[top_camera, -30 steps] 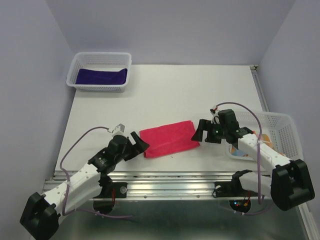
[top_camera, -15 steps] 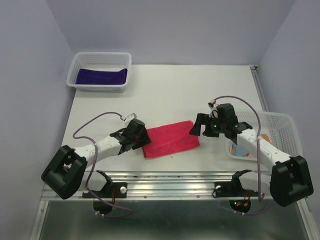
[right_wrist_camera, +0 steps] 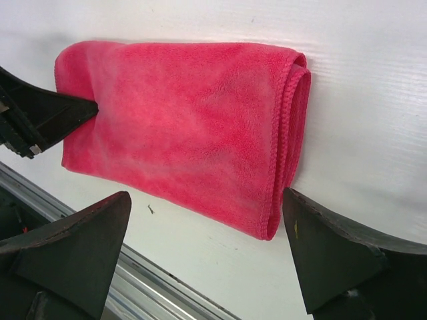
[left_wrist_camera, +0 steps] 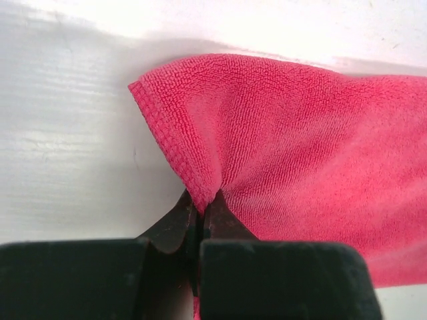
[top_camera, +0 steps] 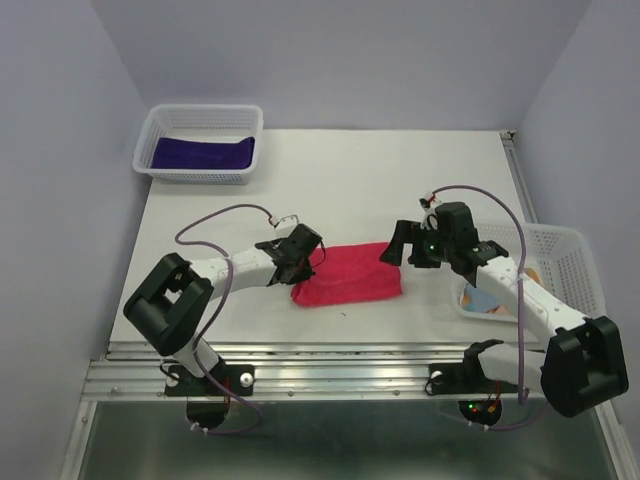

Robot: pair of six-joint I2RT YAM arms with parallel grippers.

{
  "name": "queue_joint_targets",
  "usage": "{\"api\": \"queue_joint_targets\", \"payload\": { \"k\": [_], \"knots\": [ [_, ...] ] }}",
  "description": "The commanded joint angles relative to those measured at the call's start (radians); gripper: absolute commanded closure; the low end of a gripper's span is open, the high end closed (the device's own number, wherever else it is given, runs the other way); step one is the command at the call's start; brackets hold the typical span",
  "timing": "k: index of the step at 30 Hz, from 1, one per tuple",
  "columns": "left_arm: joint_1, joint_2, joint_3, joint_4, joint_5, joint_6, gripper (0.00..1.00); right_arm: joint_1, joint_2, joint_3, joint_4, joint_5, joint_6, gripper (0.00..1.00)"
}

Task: Fold and stack the towels
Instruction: Neatly place the folded towel into the bin

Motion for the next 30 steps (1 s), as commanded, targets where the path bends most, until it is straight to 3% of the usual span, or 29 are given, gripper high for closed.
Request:
{"api": "queue_joint_targets", "payload": {
  "k": [1,8,18,20,30],
  "knots": [
    [-0.029,0.065,0.116,-0.158,-0.199,0.089,1.00,0.004,-0.042,0.065,-0.016,0.054,-0.019,0.00],
    [-0.019,0.172,0.399,-0.201,-0.438,0.311,1.00,0.004,-0.096,0.054,-0.022,0.109,-0.023,0.00],
    [0.156,0.415,0.866,-0.249,-0.452,0.621,1.00,0.004,-0.151,0.027,-0.013,0.143,-0.015,0.00],
    [0.206,0.462,1.016,-0.277,-0.460,0.678,1.00,0.005,-0.142,0.027,-0.011,0.150,-0.015,0.00],
    [0.343,0.610,1.387,-0.306,-0.487,0.853,1.00,0.004,-0.099,0.031,-0.014,0.195,-0.016,0.00]
  ]
}}
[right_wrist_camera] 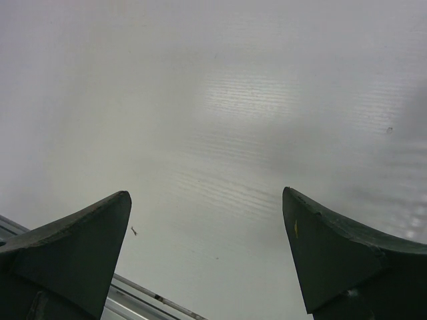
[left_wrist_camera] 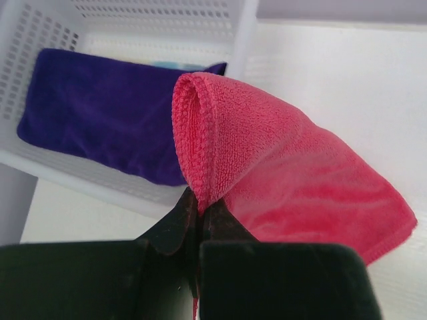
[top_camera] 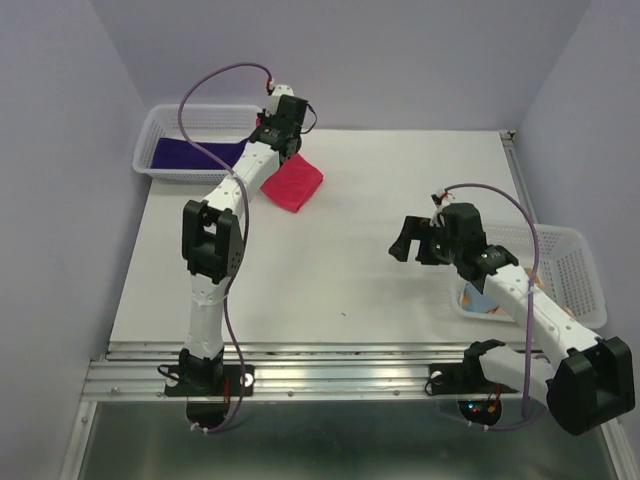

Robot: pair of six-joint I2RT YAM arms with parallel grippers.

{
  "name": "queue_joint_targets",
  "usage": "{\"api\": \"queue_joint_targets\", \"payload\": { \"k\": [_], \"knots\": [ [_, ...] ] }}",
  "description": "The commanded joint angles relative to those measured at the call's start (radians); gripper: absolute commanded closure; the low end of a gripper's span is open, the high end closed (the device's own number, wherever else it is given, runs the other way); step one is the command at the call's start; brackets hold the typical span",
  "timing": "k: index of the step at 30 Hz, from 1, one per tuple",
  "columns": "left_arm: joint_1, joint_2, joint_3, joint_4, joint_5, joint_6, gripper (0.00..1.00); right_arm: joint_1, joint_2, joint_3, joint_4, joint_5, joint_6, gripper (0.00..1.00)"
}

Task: Fold and stack the towels
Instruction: Neatly place the folded towel into the bin

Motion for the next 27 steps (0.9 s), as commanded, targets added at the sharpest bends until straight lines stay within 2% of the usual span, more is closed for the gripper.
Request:
{"api": "queue_joint_targets", "payload": {
  "k": [1,11,21,27],
  "knots": [
    [0.038,0.004,0.161,-0.010,-0.046,0.099,1.00,0.004,0.007,0.028,0.011,0.042,-0.013,0.00],
    [0.130,0.018,0.358,0.020,-0.056,0.257,1.00,0.005,0.018,0.028,0.009,0.062,-0.008,0.00],
    [0.230,-0.009,0.352,0.031,0.022,0.299,1.00,0.004,0.029,0.029,0.013,0.060,-0.006,0.00],
    [0.290,0.000,0.300,0.099,0.066,0.339,1.00,0.004,0.026,0.025,0.029,0.056,-0.014,0.00]
  ]
}}
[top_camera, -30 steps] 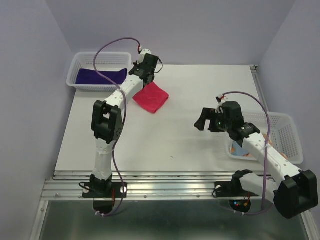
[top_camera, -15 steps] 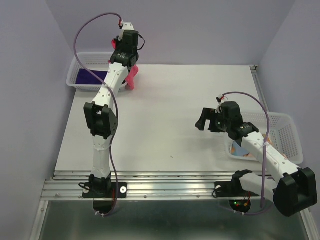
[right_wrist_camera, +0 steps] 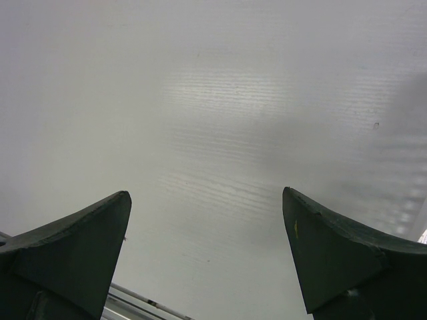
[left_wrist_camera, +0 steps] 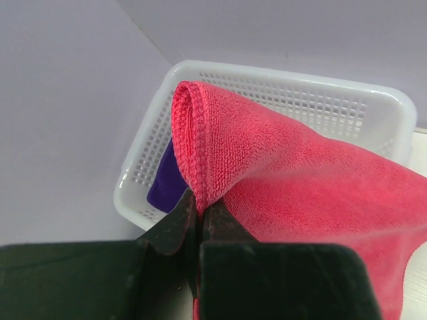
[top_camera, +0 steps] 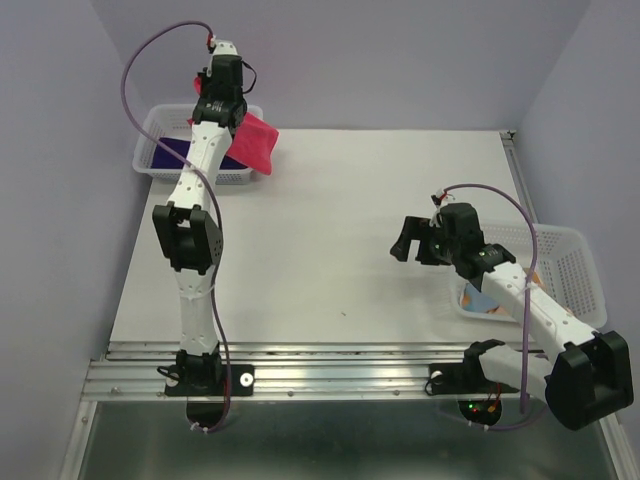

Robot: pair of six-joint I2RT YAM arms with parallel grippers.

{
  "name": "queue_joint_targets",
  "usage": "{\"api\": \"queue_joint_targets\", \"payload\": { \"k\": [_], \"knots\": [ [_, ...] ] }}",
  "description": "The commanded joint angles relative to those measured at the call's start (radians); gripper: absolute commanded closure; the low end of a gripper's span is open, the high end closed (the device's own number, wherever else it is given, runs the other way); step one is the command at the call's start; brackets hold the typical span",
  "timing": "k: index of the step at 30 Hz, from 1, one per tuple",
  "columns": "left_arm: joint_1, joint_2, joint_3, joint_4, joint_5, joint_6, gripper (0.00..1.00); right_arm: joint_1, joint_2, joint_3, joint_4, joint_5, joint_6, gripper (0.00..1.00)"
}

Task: Fold and stack the towels
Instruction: Neatly place the folded towel into the bin

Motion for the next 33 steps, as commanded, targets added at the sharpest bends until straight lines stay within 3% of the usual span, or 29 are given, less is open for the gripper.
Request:
{"api": "queue_joint_targets", "payload": {
  "k": [1,15,33],
  "knots": [
    [0.046,-0.026,-0.016,0.099,0.034,0.047,1.00,0.004,-0.005,0.025,0.035,0.015,-0.016,0.00],
    [0.152,0.052,-0.086,0.247,0.166,0.087,1.00,0.004,0.021,0.039,0.050,0.030,-0.036,0.00],
    [0.238,0.163,-0.094,0.300,0.165,0.124,1.00,0.004,0.136,0.106,0.068,0.014,-0.037,0.00]
  ]
}}
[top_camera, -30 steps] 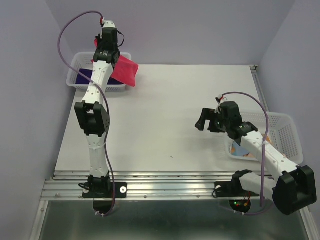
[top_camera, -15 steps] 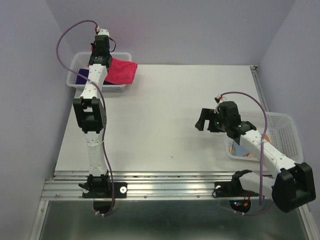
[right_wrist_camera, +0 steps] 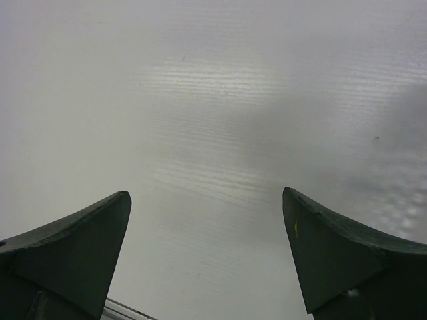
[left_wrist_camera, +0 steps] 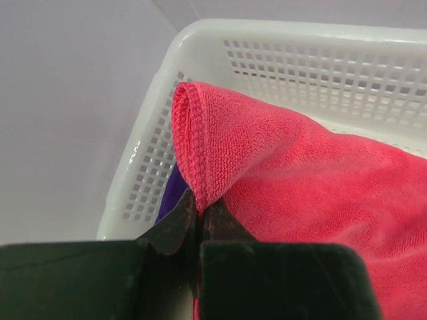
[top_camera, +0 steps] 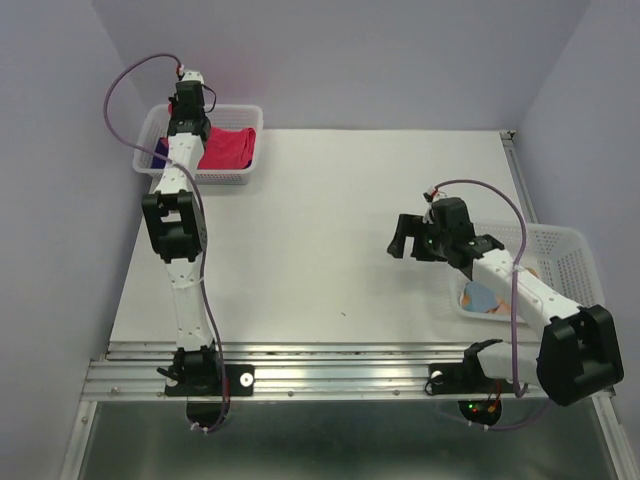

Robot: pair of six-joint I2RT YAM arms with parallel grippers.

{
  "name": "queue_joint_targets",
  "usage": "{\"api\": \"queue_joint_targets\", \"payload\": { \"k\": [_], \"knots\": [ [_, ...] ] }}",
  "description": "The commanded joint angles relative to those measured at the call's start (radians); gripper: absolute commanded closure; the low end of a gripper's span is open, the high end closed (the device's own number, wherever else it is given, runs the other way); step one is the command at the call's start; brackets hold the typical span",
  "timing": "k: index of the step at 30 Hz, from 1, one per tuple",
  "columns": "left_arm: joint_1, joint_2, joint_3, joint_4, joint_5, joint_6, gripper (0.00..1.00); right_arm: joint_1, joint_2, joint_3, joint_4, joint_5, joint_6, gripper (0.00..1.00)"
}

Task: Fold and stack the towels
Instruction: Neatly place the folded towel into the bin, then grab crumpled towel

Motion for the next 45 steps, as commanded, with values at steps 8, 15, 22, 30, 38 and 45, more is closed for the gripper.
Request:
{"api": "queue_joint_targets", "payload": {
  "k": [8,15,22,30,38,45],
  "knots": [
    [0.035,0.050,0.078,0.021,-0.044,0.035,0.57,0.003,0.073,0.100,0.048,0.000,-0.009,0.00],
    [0.035,-0.017,0.086,-0.013,-0.073,-0.010,0.10,0.003,0.080,0.163,-0.001,0.124,0.021,0.00],
    [0.015,-0.242,-0.007,-0.039,0.063,-0.128,0.01,-0.024,0.070,0.284,-0.136,0.386,0.122,0.00],
    [-0.106,-0.650,-0.498,0.091,0.372,-0.398,0.01,-0.400,-0.054,0.266,-0.317,0.537,0.208,0.00],
    [-0.336,-0.899,-0.855,0.222,0.349,-0.608,0.01,-0.711,-0.022,0.054,-0.301,0.460,0.320,0.00],
    [-0.408,-0.999,-1.006,0.233,0.321,-0.646,0.01,-0.721,-0.009,-0.073,-0.290,0.523,0.376,0.00]
  ]
}}
